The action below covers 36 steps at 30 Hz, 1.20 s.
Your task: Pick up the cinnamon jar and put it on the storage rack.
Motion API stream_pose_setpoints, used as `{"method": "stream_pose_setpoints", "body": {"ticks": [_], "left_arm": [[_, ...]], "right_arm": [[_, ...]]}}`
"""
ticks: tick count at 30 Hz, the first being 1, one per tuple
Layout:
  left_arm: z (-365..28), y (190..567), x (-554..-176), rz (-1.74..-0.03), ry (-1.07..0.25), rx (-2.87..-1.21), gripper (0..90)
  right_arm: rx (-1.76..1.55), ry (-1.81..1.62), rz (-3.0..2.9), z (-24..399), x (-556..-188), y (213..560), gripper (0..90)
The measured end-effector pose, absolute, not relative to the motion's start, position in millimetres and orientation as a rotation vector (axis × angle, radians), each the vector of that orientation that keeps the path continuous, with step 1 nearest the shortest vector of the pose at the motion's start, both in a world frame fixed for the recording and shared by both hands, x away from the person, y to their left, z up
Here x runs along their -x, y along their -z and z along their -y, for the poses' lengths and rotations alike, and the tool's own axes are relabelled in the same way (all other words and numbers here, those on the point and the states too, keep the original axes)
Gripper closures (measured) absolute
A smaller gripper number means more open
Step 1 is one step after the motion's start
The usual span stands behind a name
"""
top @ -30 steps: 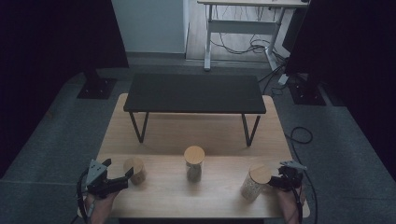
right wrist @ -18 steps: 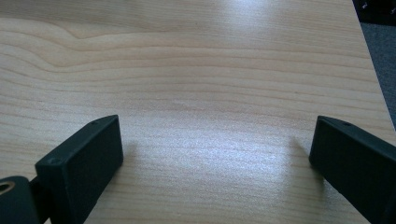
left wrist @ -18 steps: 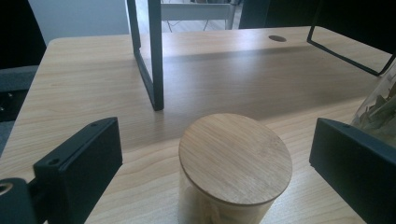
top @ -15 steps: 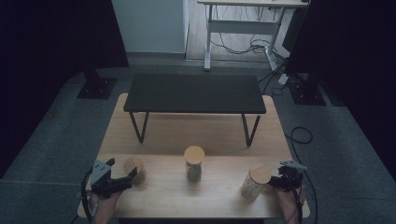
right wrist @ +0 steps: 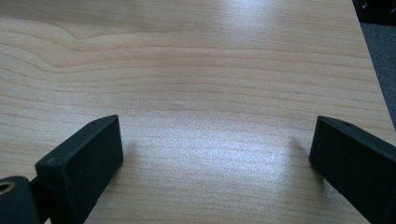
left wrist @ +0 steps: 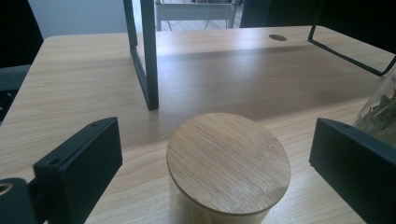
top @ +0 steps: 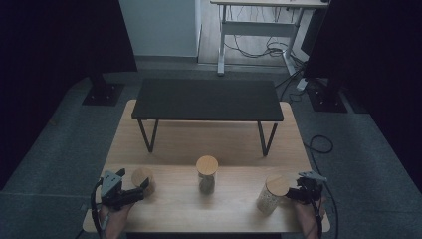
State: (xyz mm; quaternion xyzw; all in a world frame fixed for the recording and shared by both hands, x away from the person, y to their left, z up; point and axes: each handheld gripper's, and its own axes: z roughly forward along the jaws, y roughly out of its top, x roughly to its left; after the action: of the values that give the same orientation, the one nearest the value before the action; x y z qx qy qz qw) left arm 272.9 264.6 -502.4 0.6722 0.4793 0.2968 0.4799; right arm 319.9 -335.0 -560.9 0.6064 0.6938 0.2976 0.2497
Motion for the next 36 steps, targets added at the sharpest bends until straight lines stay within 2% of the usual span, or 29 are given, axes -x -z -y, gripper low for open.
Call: {"method": "stream_pose_setpoints", "body": {"ticks": [36], "left_arm": [[-251,518,-282,-1.182,-0.739,-1.697,6.8]], "right_arm": [[-1.656,-0.81,-1.884,335,-321,561,2.1]]}}
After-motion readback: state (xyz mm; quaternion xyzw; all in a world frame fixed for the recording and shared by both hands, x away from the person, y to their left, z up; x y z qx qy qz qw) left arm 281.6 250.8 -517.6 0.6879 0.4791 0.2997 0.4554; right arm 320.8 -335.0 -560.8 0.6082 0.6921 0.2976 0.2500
